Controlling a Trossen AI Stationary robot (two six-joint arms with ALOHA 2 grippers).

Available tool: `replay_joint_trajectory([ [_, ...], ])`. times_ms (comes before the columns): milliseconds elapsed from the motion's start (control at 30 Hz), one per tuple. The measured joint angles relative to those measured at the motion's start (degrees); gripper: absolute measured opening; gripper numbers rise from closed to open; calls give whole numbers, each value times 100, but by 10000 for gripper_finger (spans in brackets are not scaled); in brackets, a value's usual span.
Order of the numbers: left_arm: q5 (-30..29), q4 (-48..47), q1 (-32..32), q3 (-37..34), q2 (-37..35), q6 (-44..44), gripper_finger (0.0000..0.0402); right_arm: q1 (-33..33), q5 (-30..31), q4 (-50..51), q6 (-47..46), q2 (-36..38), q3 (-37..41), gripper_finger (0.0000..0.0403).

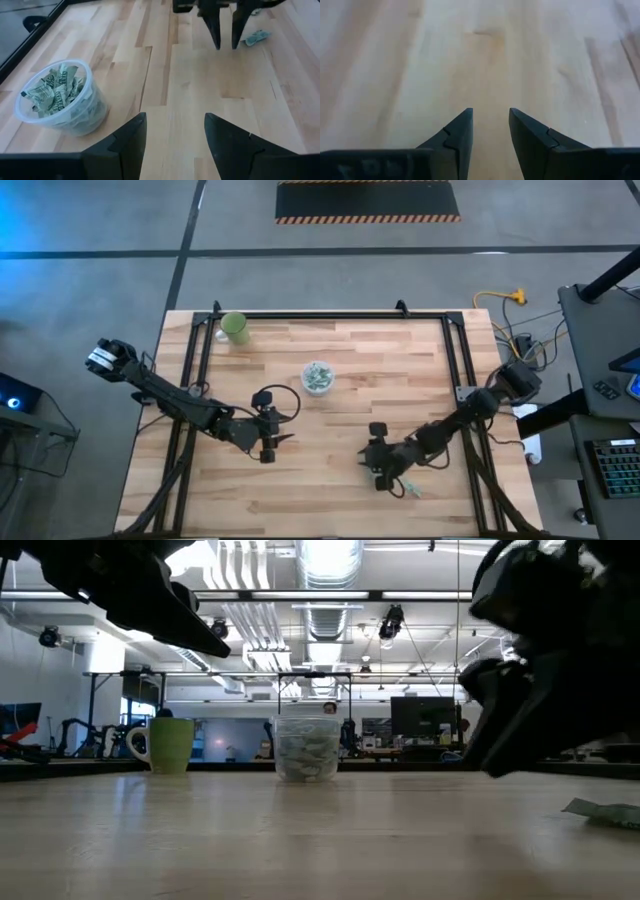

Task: Pick and place Stevia / Truvia into bins
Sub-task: Put the green stevia packet into the transparent container

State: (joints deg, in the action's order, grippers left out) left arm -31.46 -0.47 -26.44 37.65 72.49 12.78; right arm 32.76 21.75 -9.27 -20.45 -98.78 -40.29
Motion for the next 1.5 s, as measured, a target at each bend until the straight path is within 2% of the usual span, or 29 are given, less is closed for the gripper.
replay_joint_trajectory([
  [200, 17, -1, -30, 0, 0, -7, 183, 378, -441, 822, -436, 487, -137, 119],
  [367, 28, -12, -30, -22, -2, -9, 183, 1107, -426, 2009, -1595, 819, -281, 118],
  [567, 18, 8, -30, -22, -4, -13, 183, 1891, -417, 3106, -3153, 843, -417, 116],
  [800, 4, 2, -30, -28, -4, -6, 183, 2330, -419, 3301, -4197, 676, -426, 116],
  [1033, 2, 22, -30, -35, -4, -9, 183, 2562, -495, 3299, -4704, 325, -534, 114],
  [1167, 2, 14, -30, -46, -4, -9, 183, 2603, -297, 3315, -4800, 143, -608, 113],
  [1500, 2, 20, -30, -52, -4, -11, 183, 2402, 300, 3201, -4240, -80, -731, 113],
])
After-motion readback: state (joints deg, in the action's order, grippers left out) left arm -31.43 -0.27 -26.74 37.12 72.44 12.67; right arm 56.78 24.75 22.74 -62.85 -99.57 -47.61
